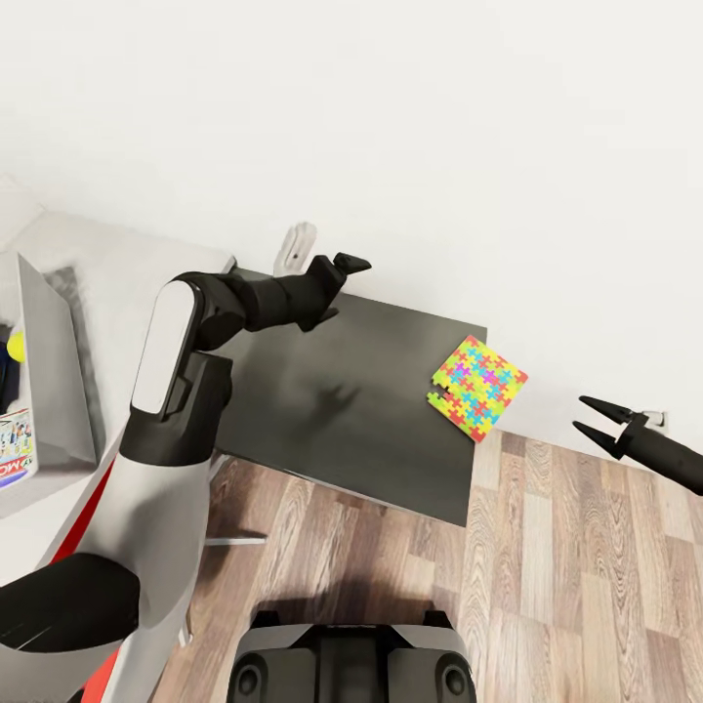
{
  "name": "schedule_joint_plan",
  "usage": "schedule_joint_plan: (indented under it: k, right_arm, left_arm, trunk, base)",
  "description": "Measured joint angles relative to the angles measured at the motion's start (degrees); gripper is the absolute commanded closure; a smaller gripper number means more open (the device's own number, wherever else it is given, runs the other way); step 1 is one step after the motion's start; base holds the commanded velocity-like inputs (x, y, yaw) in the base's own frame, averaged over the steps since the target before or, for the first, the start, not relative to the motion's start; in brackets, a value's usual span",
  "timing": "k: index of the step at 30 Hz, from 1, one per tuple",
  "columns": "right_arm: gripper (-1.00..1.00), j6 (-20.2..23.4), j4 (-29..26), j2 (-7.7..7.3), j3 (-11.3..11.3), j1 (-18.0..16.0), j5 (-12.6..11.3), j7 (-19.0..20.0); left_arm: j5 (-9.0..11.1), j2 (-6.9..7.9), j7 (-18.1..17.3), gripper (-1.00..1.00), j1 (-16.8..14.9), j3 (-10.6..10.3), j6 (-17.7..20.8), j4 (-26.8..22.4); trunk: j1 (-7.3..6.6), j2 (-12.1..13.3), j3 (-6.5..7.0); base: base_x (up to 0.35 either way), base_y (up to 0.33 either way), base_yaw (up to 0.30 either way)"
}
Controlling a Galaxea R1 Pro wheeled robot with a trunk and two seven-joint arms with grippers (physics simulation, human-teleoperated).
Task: Put all the toys in the child's room - the three board games (two on the bed and one on the table), the two jigsaw puzzles on the table, and the tennis ball on the table - inside the toy box on the table in the child's room.
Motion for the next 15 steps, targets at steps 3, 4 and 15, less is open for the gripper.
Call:
schedule_joint_plan:
  k: [3,4,15]
  right_arm:
    - [-1.0,-0.2,0.0,0.02,-0.1,0.0,0.0,0.0]
    - [-1.0,-0.3,0.0,0.02,-0.1,0.0,0.0,0.0]
    - [-1.0,-0.7,0.0,0.11,-0.3,0.0,0.0,-0.1]
  left_arm:
    - [0.0,0.0,0.0,-1.0,-0.2,0.0,0.0,0.0]
    - [0.0,0.0,0.0,-1.0,-0.3,0.0,0.0,0.0]
    - [0.1,-0.06,0.0,-1.0,-0.5,0.0,0.0,0.0]
  trunk:
    - [0.0,0.0,0.0]
    - [0.0,0.0,0.0]
    - [0.0,0.0,0.0]
  base:
    - [0.0,0.0,0.0]
    - [0.0,0.0,0.0]
    - [0.0,0.0,0.038]
